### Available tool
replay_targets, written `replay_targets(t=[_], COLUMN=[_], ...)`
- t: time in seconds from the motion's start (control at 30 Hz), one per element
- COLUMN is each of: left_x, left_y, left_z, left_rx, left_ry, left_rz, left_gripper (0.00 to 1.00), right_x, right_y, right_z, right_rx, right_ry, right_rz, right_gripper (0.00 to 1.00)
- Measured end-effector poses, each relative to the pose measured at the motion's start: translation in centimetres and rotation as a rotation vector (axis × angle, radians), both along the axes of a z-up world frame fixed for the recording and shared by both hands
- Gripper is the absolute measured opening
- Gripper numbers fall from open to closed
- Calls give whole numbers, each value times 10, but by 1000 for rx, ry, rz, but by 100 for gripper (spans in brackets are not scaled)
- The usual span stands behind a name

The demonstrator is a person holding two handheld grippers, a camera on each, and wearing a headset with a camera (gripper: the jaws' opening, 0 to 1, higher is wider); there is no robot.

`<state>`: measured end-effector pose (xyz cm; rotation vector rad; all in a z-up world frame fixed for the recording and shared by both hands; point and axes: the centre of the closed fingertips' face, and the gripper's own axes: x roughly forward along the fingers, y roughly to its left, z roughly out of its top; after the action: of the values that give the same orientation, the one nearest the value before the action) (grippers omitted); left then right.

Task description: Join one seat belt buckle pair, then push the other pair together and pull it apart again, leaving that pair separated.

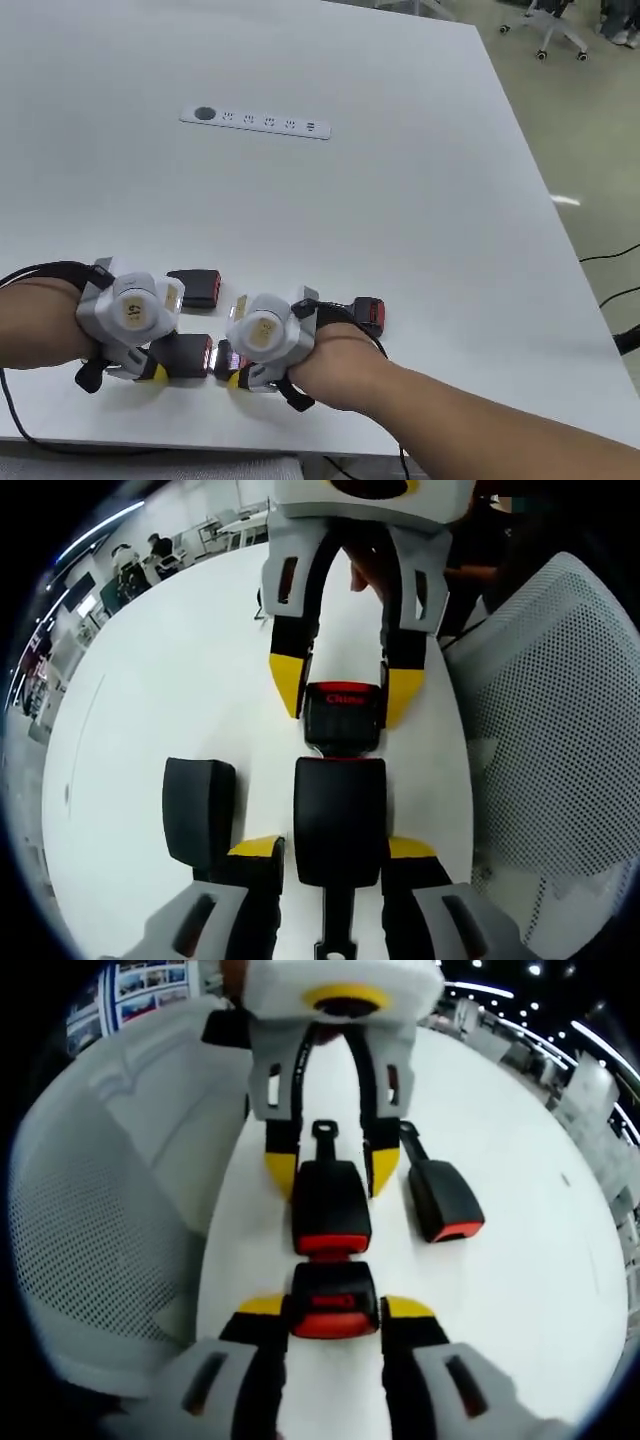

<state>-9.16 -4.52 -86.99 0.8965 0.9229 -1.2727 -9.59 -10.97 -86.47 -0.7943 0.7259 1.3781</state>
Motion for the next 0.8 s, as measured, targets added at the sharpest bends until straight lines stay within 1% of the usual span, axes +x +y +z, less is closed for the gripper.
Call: replay_targets(t=[0.03,0.07,0.1,0.13,0.17,0.2,0.23,0.27,0.33,0.37,0.4,0.43,0.47,0.53,0.6,0.63,0.67,0.7,0.73,0.77,0.8], left_x=[0,-1,-2,-1,-1,-1,-1,-2,-3,-6,-7,-8,-8,-6,-4,-3,-3,-1,1,2,1], left_y=[2,4,5,6,6,6,7,9,13,14,18,21,24,28,38,45,50,57,61,65,70], left_z=[0,1,2,5,9,12,15,18,23,26,29,31,34,41,47,52,55,60,64,68,72], left_rx=[4,6,4,-3,-19,-35,-52,-60,-75,-81,-83,-83,-106,-141,-143,-152,-159,-173,-186,-197,-216], left_ry=[-4,-10,-13,-26,-33,-34,-39,-42,-51,-53,-50,-52,-51,-58,-82,-96,-100,-117,-137,-145,-146], left_rz=[3,-2,-12,-7,10,28,36,41,58,60,65,75,111,163,187,201,217,247,266,282,308], left_gripper=[42,44,45,45,47,48,49,49,51,52,53,54,54,56,59,61,61,62,64,65,66], right_x=[1,2,1,-1,-1,-1,-1,0,0,-1,-3,-3,-3,-3,-1,-1,-1,-1,0,1,0], right_y=[0,1,1,0,0,-2,-2,-3,-7,-10,-14,-18,-27,-41,-63,-76,-86,-100,-108,-116,-127], right_z=[2,4,7,10,12,17,22,25,33,35,39,42,45,48,48,49,50,51,53,57,60], right_rx=[10,26,35,45,54,64,86,99,121,130,141,144,154,167,158,159,148,137,144,155,159], right_ry=[-4,-1,11,19,18,10,12,9,-4,4,7,-4,-18,-23,-37,-43,-46,-52,-58,-64,-62], right_rz=[-7,-23,-28,-35,-41,-49,-62,-74,-91,-99,-104,-109,-123,-147,-184,-204,-216,-229,-254,-277,-301], right_gripper=[41,42,41,39,40,40,40,41,46,46,46,47,48,51,53,54,53,52,52,53,54])
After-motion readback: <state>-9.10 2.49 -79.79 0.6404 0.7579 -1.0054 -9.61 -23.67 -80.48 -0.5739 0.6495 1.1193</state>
